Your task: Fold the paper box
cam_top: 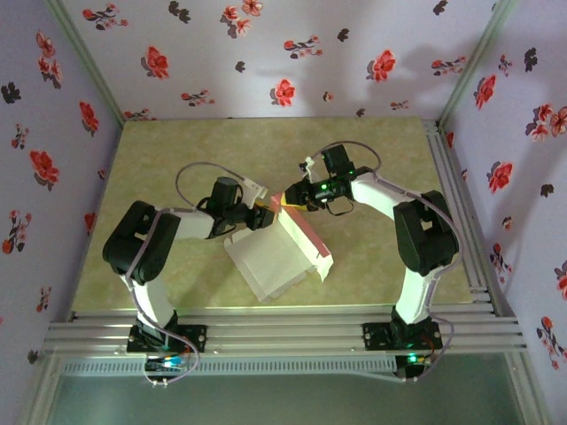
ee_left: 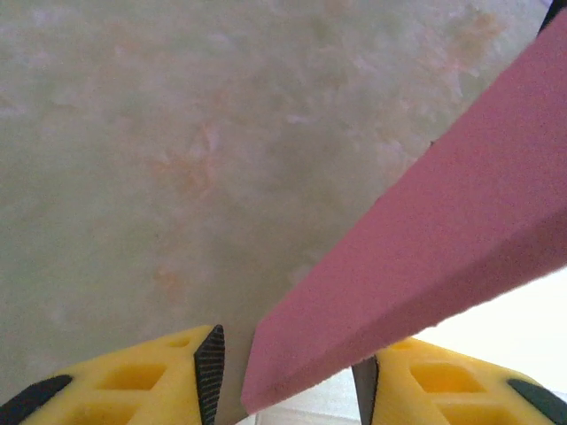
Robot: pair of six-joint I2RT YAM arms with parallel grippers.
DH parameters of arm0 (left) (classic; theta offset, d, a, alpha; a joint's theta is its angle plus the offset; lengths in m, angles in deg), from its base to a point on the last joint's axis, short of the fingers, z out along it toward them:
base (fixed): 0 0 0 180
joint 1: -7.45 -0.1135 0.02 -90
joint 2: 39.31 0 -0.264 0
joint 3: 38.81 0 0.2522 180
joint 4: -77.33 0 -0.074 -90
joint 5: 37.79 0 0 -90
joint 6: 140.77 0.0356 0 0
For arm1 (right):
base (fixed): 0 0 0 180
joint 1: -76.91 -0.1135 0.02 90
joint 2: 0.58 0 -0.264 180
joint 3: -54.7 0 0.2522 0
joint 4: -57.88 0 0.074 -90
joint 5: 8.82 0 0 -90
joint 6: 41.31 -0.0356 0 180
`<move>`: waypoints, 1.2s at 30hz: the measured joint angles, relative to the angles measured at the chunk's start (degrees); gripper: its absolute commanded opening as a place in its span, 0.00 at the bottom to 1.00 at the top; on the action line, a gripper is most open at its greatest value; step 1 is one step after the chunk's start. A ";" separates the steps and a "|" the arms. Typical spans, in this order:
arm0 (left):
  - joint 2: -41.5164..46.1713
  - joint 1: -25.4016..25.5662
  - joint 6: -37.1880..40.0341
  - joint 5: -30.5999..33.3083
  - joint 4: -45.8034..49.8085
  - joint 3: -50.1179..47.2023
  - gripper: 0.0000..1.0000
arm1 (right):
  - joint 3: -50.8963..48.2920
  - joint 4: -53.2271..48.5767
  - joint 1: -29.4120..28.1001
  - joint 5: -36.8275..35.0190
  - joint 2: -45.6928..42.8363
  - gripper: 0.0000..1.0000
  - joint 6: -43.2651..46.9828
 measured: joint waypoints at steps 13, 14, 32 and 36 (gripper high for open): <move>-2.14 1.99 -1.03 4.79 -4.72 0.42 0.26 | -0.04 2.10 -0.04 -0.50 0.00 0.43 -4.00; -2.14 2.16 -1.09 5.51 -5.01 0.42 0.25 | -0.20 2.64 -0.09 -0.79 0.00 0.43 -4.52; -2.36 4.63 -4.02 14.88 -10.71 -1.05 0.19 | -4.87 13.81 -1.14 -3.72 -1.07 0.40 -15.50; -2.38 4.68 -5.18 15.69 -12.41 -1.90 0.19 | -5.16 14.97 -1.31 -3.91 -1.09 0.40 -16.65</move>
